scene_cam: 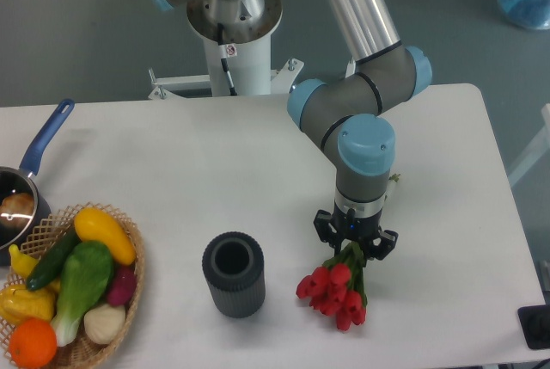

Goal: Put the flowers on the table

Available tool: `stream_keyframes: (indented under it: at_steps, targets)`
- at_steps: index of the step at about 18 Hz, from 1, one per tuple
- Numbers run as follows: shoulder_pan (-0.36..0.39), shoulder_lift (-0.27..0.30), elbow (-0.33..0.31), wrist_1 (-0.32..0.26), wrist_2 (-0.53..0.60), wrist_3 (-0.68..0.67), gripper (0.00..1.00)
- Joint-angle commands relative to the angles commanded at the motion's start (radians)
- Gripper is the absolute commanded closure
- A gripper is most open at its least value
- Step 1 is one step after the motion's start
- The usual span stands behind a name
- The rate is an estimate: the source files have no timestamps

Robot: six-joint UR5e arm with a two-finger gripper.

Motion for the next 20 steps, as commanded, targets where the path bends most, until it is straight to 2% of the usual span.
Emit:
stream_keyframes:
  at_steps: [4, 8, 15, 20]
  targets:
    - [0.006, -0.002, 0.011, 0.002, 0.0, 0.0, 0.12]
    - [0.012, -0.002, 0.015, 0.0, 0.0, 0.002, 0.01]
    - [0.011, 0.015, -0.024, 0.0, -0.002, -0.006, 0.0]
    - [0.034, 0.101, -0.067, -0.003, 0.008, 0.0, 0.0]
